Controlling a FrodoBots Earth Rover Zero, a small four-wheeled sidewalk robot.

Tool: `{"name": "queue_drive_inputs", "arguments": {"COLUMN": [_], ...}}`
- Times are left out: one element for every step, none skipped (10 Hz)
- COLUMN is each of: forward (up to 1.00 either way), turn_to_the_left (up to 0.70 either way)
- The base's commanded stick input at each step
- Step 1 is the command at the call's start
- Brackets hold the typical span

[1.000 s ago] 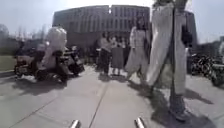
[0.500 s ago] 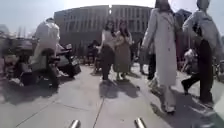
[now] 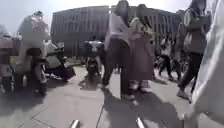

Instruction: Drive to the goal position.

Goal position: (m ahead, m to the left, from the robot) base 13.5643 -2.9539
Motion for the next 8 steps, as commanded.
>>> {"name": "queue_drive_inputs", "arguments": {"forward": [0.85,0.85,0.85,0.85,0.85,0.85,0.85,0.85], "turn_to_the_left": [0.01,-0.01,-0.01,-0.01,-0.01,-0.01,-0.05,-0.17]}}
